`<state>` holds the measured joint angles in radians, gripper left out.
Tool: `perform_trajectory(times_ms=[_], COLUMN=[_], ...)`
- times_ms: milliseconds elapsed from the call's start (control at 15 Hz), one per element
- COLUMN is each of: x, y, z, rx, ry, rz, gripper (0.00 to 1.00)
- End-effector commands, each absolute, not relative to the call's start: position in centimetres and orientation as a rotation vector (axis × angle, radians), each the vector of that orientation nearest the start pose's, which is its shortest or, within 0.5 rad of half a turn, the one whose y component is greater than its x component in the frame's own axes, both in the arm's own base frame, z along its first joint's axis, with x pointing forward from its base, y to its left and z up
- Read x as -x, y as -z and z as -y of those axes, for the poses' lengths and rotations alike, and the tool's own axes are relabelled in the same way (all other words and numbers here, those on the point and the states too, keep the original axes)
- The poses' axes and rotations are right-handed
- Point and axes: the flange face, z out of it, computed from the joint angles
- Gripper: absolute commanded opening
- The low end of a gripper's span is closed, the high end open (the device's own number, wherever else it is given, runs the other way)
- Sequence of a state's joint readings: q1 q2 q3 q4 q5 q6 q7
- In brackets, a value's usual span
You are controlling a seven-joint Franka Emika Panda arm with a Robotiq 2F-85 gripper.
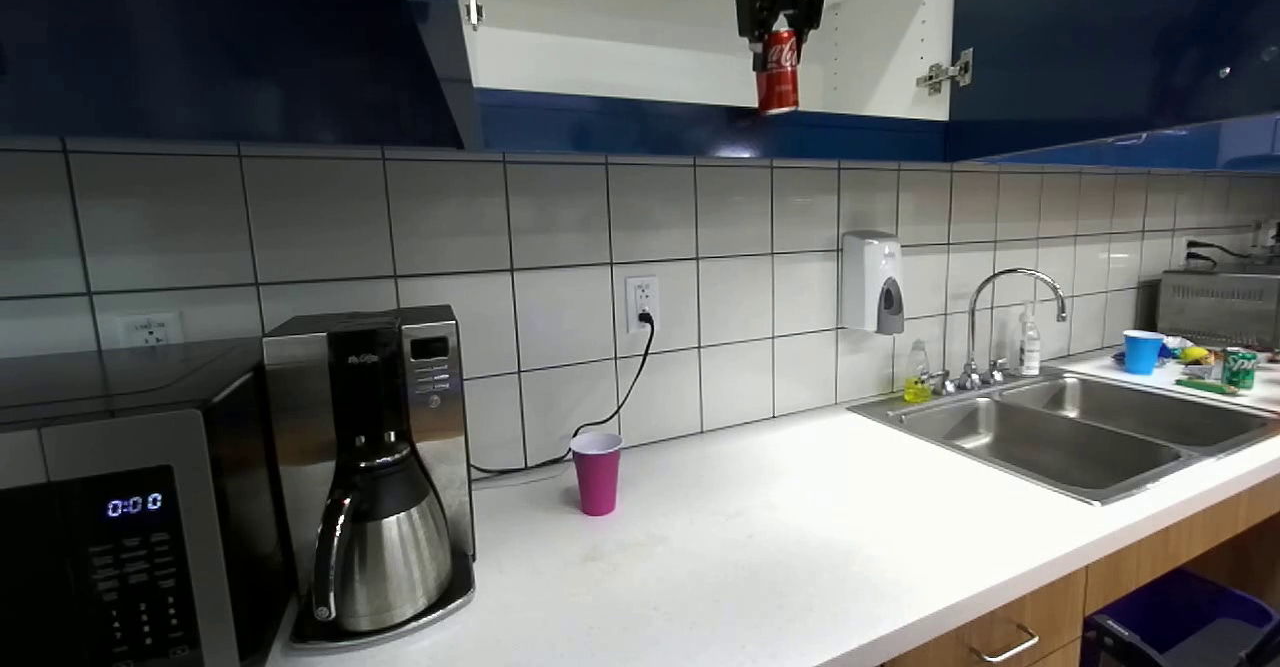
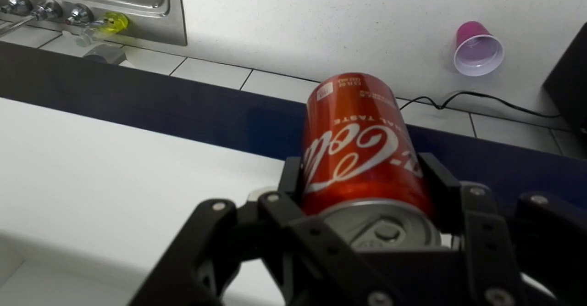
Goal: Put the cola can inside the open cabinet
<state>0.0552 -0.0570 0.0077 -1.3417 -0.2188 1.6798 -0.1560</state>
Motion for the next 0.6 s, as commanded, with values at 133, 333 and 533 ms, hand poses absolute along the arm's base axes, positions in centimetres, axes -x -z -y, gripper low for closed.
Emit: perform_trajectory(times_ms=[133, 333, 533], x=[-54.5, -55.3, -56.3], y=[-80.9, -81.4, -81.3], z=[-1.7, -1.7, -1.6], rx=[3.28, 3.276, 3.272], ry=[0.681, 0.695, 0.69], rz=[0.266, 0.243, 0.218], gripper=[0.39, 0.39, 0.39])
